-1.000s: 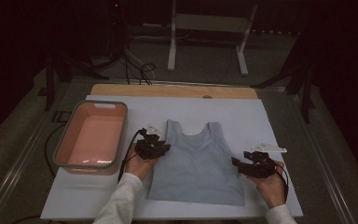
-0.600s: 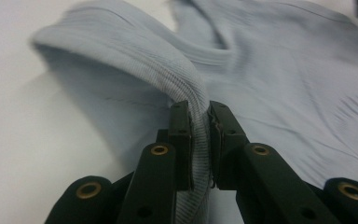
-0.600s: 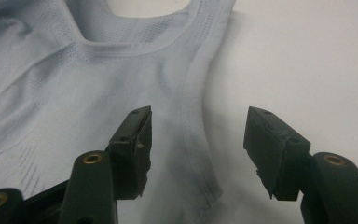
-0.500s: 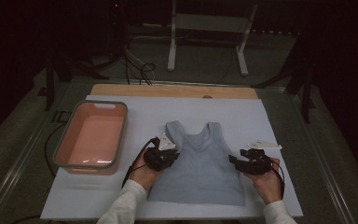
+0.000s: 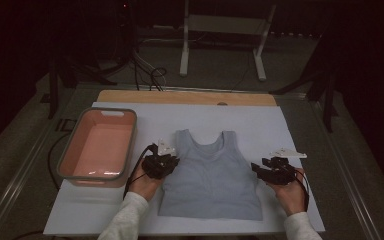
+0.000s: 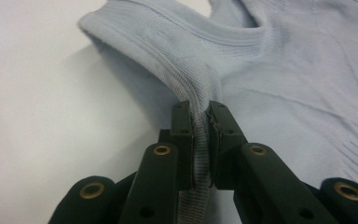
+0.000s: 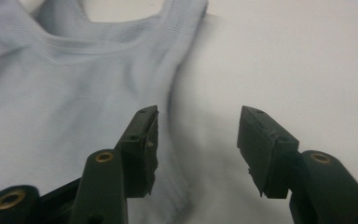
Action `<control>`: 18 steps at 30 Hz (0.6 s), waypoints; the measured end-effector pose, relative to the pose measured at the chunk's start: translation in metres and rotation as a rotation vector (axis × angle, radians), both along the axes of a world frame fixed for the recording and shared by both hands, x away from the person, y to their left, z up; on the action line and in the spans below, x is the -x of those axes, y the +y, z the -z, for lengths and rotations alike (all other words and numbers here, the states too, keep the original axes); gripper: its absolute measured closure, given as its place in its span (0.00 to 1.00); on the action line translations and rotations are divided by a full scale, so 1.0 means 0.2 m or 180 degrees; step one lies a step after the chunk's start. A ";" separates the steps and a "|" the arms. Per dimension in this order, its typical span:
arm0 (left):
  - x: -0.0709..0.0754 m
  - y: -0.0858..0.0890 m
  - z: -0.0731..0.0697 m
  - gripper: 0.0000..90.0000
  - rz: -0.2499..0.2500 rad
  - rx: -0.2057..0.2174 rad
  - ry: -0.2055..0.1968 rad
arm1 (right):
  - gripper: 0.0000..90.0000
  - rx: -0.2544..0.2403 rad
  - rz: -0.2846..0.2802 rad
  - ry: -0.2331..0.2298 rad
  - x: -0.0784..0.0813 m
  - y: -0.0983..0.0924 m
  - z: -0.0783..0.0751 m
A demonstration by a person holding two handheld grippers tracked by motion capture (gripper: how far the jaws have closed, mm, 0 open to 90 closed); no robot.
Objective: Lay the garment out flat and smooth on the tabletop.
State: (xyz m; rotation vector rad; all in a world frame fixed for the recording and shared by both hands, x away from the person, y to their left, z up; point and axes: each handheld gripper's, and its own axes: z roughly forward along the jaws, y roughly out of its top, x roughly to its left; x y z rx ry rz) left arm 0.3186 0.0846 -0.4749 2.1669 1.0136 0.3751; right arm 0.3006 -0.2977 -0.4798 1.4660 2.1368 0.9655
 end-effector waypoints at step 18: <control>0.18 0.11 -0.06 0.51 -0.0206 0.0266 -0.0121 | 0.62 0.0032 -0.0239 0.0269 0.03 0.02 0.07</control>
